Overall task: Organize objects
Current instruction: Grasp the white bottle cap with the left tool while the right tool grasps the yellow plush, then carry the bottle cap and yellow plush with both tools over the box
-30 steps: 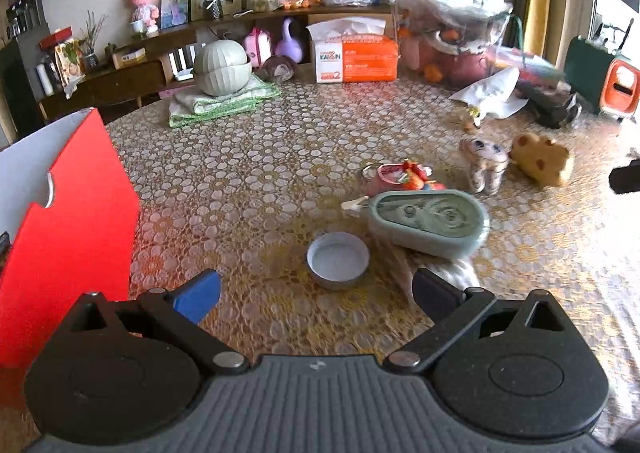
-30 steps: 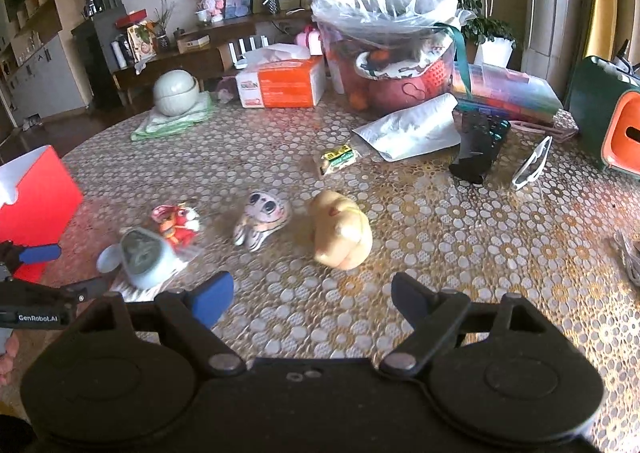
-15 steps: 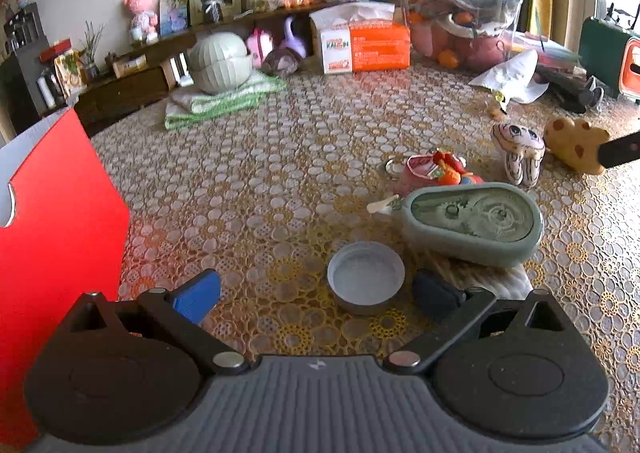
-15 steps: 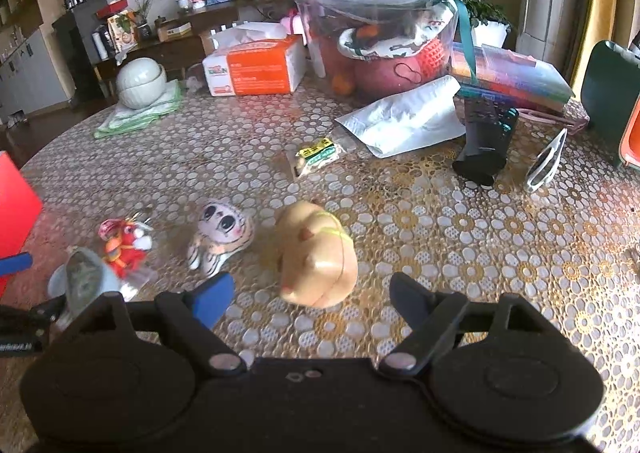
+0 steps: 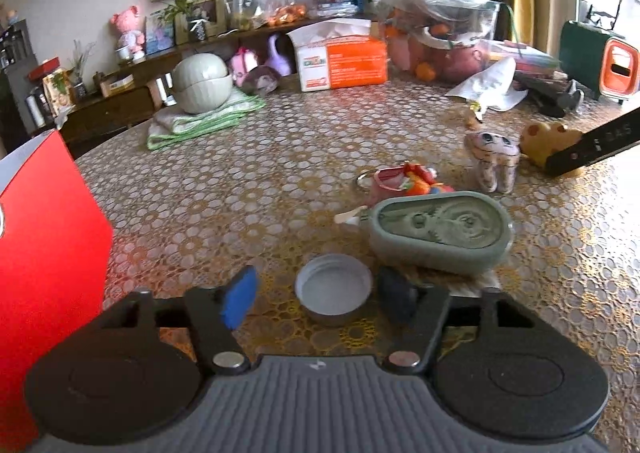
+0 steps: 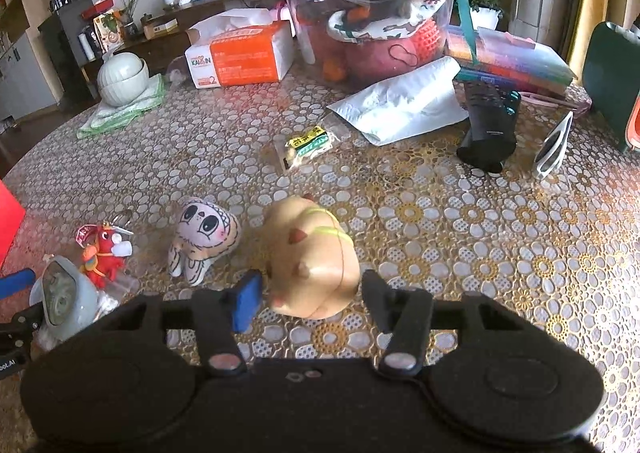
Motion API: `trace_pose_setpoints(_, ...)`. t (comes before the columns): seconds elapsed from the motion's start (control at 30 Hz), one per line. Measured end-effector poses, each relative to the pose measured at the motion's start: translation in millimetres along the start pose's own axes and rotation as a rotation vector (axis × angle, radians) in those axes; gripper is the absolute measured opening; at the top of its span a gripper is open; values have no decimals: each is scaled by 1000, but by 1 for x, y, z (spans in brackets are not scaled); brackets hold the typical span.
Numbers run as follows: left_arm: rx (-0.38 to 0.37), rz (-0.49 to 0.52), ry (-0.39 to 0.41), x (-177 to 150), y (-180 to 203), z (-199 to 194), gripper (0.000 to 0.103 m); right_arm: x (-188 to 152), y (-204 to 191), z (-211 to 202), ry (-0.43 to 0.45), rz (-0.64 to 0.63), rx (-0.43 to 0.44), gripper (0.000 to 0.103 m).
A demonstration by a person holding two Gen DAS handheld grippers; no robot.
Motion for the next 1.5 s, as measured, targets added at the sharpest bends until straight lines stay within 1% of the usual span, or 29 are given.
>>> trace_pose_setpoints(0.03, -8, 0, -1, 0, 1, 0, 52, 0, 0, -1, 0, 1, -1, 46)
trace_pose_setpoints(0.1, -18, -3, -5, 0, 2, -1, 38, -2, -1, -3, 4, 1, -5, 45)
trace_pose_setpoints(0.27, 4, -4, -7, 1, 0, -4, 39, -6, -5, -16, 16, 4, -9, 42)
trace_pose_setpoints(0.43, -9, -40, 5, 5, -7, -19, 39, -11, -14, -46, 40, 8, 17, 42)
trace_pose_setpoints(0.73, -30, -60, 40, 6, -8, -70, 39, -28, -42, -108, 71, 16, 81, 42)
trace_pose_setpoints(0.83, -36, -71, 49, 5, -11, -90, 39, -35, -56, -129, 79, 0, 102, 42)
trace_pose_setpoints(0.97, -45, -83, 56, 0, -19, -121, 39, -48, -80, -151, 75, -32, 122, 42)
trace_pose_setpoints(1.13, -57, -108, 82, -7, -35, -158, 39, -63, -116, -167, 63, -66, 164, 42)
trace_pose_setpoints(1.33, -58, -125, 101, -18, -57, -191, 39, -73, -170, -176, 39, -147, 228, 42)
trace_pose_setpoints(1.5, -40, -130, 121, -26, -81, -213, 39, -72, -221, -178, 40, -241, 272, 42)
Point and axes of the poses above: each gripper's, at about its wrist camera, not at the fingertips, and z roughly the way its jaws point, y to its right, x to its top, the point moved 3 cm from there along z, roughly the way its jaws point, and after that the axes turned 1 degree about x, right-handed, at the moved point
